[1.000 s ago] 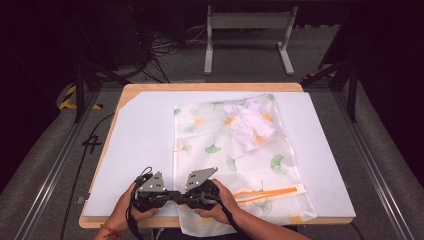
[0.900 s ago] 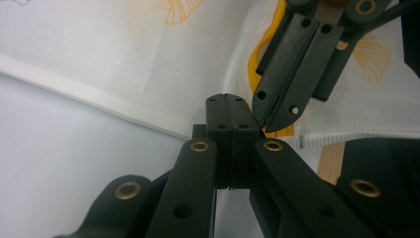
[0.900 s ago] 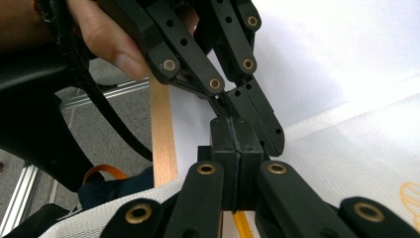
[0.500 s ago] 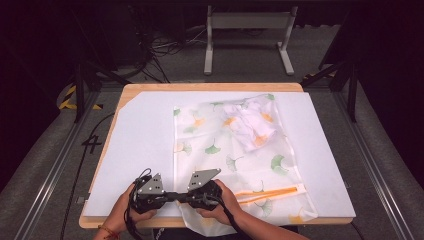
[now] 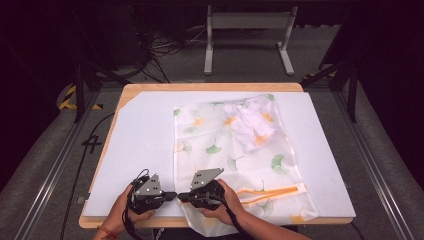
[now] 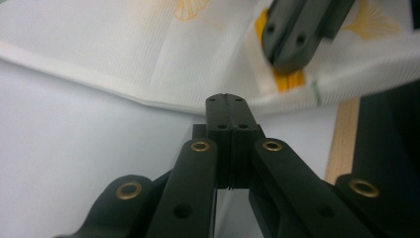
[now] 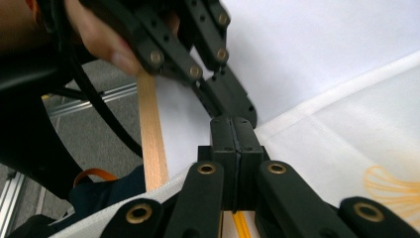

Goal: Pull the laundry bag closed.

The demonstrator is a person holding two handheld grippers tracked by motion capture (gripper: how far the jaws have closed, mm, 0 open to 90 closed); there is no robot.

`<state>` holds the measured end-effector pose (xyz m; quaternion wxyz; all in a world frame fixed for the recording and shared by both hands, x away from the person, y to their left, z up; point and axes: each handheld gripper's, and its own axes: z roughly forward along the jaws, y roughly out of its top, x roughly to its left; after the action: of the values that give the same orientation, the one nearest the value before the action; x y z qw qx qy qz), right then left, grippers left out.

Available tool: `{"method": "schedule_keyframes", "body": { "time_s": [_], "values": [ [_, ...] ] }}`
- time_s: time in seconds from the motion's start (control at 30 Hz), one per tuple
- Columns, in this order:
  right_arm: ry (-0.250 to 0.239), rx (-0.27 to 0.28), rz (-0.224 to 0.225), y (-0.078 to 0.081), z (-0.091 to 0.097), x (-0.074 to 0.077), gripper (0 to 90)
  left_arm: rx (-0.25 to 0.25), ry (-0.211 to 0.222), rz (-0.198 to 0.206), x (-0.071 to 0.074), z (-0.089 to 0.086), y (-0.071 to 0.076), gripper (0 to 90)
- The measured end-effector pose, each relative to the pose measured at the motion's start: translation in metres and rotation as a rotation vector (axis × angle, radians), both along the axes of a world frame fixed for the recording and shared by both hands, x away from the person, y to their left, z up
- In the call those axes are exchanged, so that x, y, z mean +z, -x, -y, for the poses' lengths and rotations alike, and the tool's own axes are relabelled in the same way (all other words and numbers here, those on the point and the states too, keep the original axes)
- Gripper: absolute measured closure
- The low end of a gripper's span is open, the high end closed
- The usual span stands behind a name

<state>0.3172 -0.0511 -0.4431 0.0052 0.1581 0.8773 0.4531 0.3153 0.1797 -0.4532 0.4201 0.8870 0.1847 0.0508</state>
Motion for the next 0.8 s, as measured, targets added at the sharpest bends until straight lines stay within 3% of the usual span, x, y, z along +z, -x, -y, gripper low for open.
{"method": "schedule_keyframes", "body": {
  "time_s": [0.07, 0.13, 0.2, 0.23, 0.27, 0.3, 0.4, 0.63, 0.8],
  "values": [
    [0.009, 0.009, 0.003, 0.001, -0.003, -0.003, 90.0, 0.002, 0.089, -0.021, 0.005, -0.004, -0.002, 90.0],
    [0.010, 0.015, 0.007, 0.002, -0.004, -0.004, 90.0, 0.006, 0.104, -0.040, 0.006, -0.002, -0.002, 90.0],
    [0.013, 0.016, 0.010, 0.002, -0.006, -0.004, 90.0, -0.004, 0.028, -0.038, 0.000, 0.008, -0.001, 90.0],
    [0.032, 0.021, 0.016, 0.002, -0.007, -0.005, 90.0, -0.007, 0.019, -0.046, -0.001, 0.009, -0.002, 90.0],
    [0.047, 0.028, 0.026, 0.002, -0.007, -0.006, 90.0, -0.013, -0.017, -0.046, -0.003, 0.011, -0.001, 90.0],
    [0.043, 0.022, 0.015, 0.002, -0.006, -0.008, 90.0, -0.020, -0.030, -0.027, -0.004, 0.012, 0.000, 90.0],
    [0.033, 0.015, 0.011, 0.003, -0.004, -0.006, 90.0, -0.023, -0.035, -0.030, -0.003, 0.012, -0.001, 90.0],
    [0.016, -0.008, 0.000, 0.003, 0.000, -0.003, 90.0, -0.031, -0.081, 0.015, -0.001, 0.016, 0.003, 90.0],
    [0.015, 0.014, 0.000, 0.003, 0.001, -0.003, 90.0, -0.035, -0.095, 0.024, -0.001, 0.017, 0.004, 90.0]
  ]
}}
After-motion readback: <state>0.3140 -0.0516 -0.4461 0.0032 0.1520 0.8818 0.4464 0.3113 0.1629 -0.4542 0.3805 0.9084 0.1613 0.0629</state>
